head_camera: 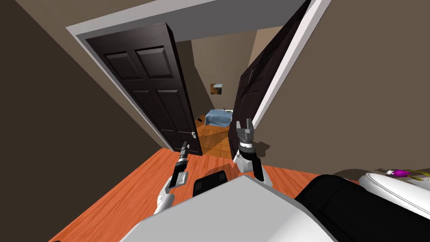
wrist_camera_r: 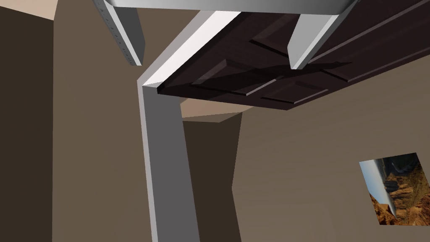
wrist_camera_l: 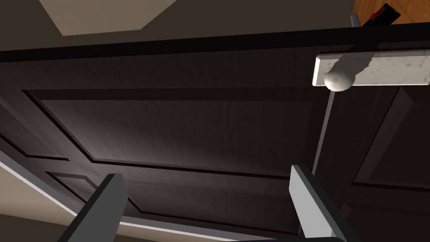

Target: Push the door open

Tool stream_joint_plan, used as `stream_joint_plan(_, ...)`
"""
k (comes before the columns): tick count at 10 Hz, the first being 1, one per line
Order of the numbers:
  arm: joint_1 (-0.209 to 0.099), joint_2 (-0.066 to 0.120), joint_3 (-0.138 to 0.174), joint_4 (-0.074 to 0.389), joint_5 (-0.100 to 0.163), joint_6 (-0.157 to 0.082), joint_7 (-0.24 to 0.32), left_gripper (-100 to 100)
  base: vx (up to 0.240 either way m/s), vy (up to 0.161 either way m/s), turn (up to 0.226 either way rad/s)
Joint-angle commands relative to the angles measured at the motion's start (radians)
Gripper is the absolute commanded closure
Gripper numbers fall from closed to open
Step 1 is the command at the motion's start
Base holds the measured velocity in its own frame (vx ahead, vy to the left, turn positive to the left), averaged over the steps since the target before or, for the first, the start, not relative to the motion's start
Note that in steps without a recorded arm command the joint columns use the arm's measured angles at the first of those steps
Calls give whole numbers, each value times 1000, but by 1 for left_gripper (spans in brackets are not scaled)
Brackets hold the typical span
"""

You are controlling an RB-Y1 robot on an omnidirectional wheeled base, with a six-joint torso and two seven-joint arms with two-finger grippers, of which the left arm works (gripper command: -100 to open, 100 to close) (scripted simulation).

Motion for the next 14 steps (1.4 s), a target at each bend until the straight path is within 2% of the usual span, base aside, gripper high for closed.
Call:
stream_joint_plan(1, -18, 1, -4, 45, 1, -7, 6, -100, 38, 125, -117)
stream_joint_plan(9, -107, -9, -25, 257, 4, -43, 23, -100, 34, 116, -118)
stream_joint_plan(10, -107, -9, -25, 259, 4, -43, 23, -100, 19, 88, -37)
stream_joint_plan(13, -136, -14, -32, 328, 5, -54, 28, -100, 30, 87, -94)
stream_joint_plan(14, -154, -17, -36, 371, 6, -61, 32, -100, 32, 126, -168)
